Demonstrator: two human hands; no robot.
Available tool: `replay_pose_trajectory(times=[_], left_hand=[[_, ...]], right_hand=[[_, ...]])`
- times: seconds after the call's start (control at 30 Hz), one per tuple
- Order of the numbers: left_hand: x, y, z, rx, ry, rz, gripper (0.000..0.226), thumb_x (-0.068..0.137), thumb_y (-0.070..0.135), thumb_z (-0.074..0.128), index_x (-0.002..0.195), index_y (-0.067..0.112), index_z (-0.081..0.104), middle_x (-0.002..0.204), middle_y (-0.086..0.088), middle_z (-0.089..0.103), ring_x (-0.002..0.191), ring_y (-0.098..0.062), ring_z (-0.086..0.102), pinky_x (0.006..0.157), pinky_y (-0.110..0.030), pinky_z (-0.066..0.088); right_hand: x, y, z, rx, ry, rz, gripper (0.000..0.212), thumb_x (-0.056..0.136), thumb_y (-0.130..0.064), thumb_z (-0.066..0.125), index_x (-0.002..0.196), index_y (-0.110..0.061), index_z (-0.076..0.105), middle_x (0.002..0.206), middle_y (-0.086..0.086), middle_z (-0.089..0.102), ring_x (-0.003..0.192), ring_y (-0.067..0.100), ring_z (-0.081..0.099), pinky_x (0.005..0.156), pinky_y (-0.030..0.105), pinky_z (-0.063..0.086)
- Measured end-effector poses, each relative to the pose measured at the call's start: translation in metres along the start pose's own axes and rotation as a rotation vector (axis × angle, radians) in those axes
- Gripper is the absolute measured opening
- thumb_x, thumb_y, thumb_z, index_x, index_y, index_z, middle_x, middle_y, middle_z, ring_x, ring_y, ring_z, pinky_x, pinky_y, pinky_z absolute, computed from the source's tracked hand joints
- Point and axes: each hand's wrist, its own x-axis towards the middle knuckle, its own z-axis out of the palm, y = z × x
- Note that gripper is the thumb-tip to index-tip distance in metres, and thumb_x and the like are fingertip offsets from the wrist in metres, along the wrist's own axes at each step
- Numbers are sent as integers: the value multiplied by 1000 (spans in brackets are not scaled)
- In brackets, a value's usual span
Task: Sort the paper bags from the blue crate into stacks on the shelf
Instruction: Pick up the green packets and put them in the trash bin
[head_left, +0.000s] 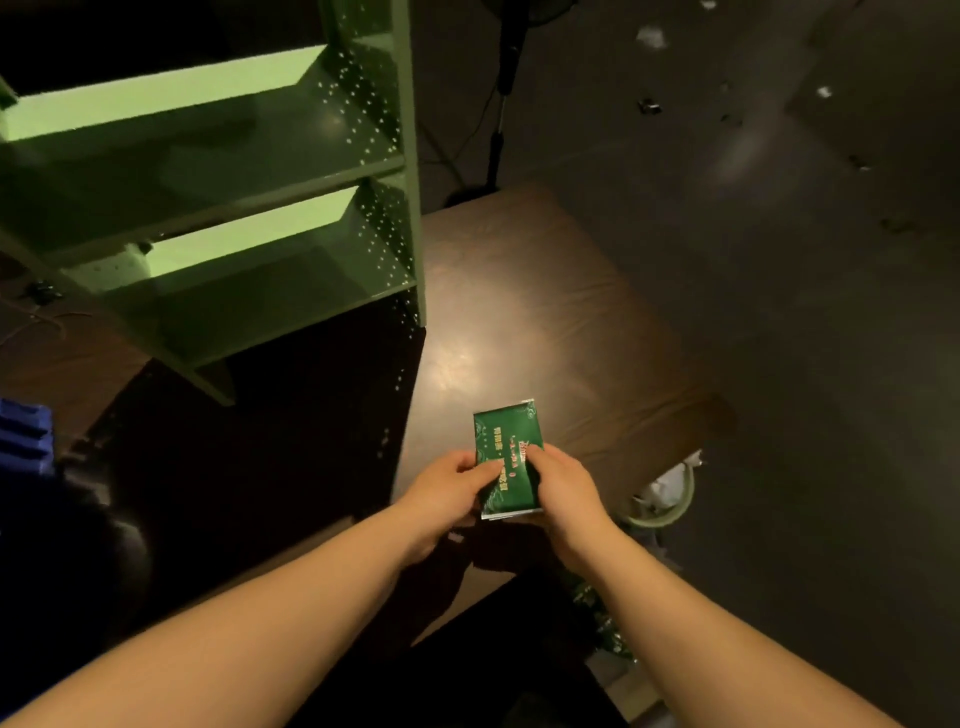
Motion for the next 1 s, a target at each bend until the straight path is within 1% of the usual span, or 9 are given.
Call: replay_pose_trajectory(times=[0.1,0.2,0.3,0.37,0.53,0.67,0.73,0.87,1.0], left_hand=[[1,16,24,-17,-102,12,24,104,33,58,119,15,67,99,1,79,84,-10,75,68,-24,57],[5,33,55,-43,-149,42,23,103,26,60,120,11,65,107,-6,78,94,-19,77,72,-29,60],[10,52,92,-4,-179,58,20,102,25,61,116,11,63,110,-9,77,94,-20,76,78,-35,64],[14,60,118,27,-208,54,18,103,25,61,115,12,62,110,-9,75,91,-18,75,75,-34,63],[34,71,194,142,-290,8,22,102,29,62,120,16,65,113,-7,76,91,-16,73,73,-34,61],[53,66,249,188,-355,-27,17,101,27,64,117,26,68,111,0,76,101,-23,74,77,-41,63],[64,61,275,197,-373,-38,17,101,26,63,117,26,67,111,-4,76,99,-29,75,71,-39,61],[84,45,316,194,-377,-75,16,102,24,61,117,23,67,103,-6,78,74,-20,72,64,-33,58],[116,16,345,201,-332,-170,14,102,19,61,114,16,68,103,-10,78,71,-13,69,68,-28,57]], right_hand=[[-4,0,-29,151,48,-15,23,105,-23,52,107,-14,74,97,9,80,88,26,76,85,47,59],[-4,5,-60,227,86,-57,22,106,-23,51,111,-14,70,97,9,79,87,25,75,76,42,59],[-3,11,-99,239,122,-93,17,104,-23,55,116,-15,66,104,10,78,92,28,76,74,44,59],[-2,15,-125,263,151,-107,17,103,-18,57,117,-14,65,104,11,78,94,30,76,74,45,59],[5,32,-197,439,231,-90,18,103,-14,56,116,-15,69,106,12,78,105,36,73,97,56,56],[10,52,-247,482,274,-80,20,103,-11,55,114,-19,70,108,10,79,104,33,74,96,52,56],[14,66,-270,476,296,-70,22,101,-9,56,114,-21,70,109,10,78,99,32,74,89,48,56],[26,98,-306,424,312,-1,16,101,-8,55,112,-17,63,98,14,75,72,29,67,50,33,48],[52,140,-328,428,289,56,14,102,-2,51,110,-12,57,80,15,73,53,19,58,42,28,42]])
